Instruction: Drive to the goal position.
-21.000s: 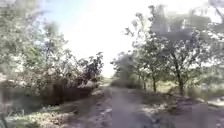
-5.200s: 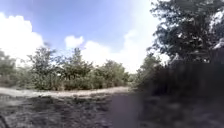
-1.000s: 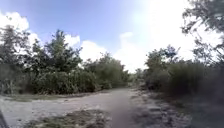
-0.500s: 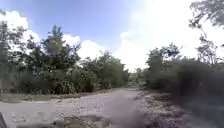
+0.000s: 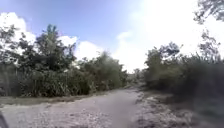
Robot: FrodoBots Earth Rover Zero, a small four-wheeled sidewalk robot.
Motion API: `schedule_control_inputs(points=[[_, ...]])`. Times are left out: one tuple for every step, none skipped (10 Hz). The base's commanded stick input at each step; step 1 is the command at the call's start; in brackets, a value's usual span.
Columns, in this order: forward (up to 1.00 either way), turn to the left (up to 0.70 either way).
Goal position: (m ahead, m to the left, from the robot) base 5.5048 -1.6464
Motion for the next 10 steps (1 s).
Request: schedule_control_inputs(points=[[0.70,0.00],[0.70,0.00],[0.70,0.00],[0.70,0.00],[0.70,0.00],[0.70,0.00],[0.70,0.00],[0.70,0.00],[0.70,0.00],[0.70,0.00]])
